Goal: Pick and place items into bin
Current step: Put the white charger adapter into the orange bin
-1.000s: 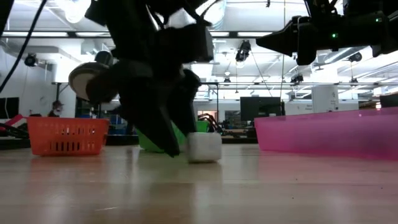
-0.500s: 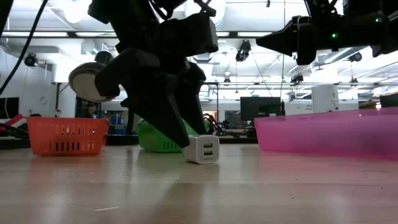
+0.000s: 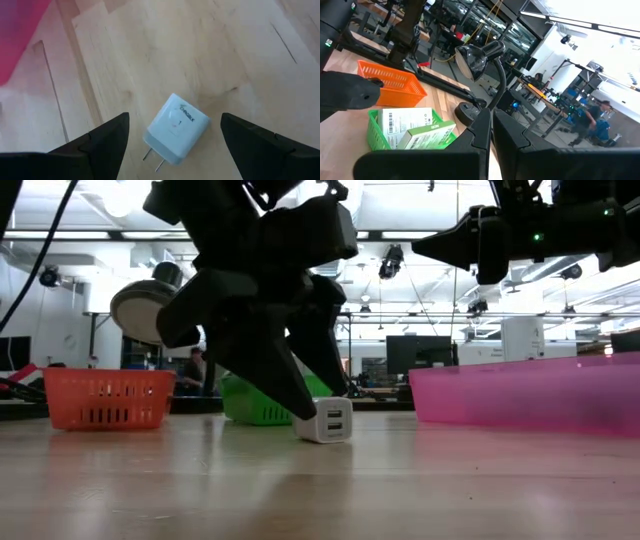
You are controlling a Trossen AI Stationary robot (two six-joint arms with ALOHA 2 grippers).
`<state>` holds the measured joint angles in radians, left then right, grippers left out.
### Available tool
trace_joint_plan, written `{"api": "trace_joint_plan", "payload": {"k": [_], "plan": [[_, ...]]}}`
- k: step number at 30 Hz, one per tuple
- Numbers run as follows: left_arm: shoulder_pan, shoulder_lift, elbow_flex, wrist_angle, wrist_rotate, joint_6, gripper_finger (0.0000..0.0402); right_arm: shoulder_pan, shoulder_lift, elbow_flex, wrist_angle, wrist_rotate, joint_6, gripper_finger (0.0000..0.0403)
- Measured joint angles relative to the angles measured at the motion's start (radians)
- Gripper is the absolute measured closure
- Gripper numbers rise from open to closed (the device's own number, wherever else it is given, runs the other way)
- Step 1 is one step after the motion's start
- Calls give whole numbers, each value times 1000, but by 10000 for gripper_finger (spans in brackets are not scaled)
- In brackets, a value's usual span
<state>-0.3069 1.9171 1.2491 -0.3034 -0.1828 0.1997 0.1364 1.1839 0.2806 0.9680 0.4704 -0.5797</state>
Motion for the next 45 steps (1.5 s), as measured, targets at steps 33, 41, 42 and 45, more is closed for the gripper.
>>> {"api": "trace_joint_plan", "payload": {"k": [33,41,42,45], "plan": [[6,33,-15,25,52,27,270,0,0,0,-13,0,-4,394],[5,26,-14,-1,89,40,270,0,0,0,-15,0,-4,394],[4,21,-14,-13,90,40,271,0,0,0,-15,0,-4,394],[3,-1,-15,-59,92,15,271,0,0,0,-15,0,-4,394]]}}
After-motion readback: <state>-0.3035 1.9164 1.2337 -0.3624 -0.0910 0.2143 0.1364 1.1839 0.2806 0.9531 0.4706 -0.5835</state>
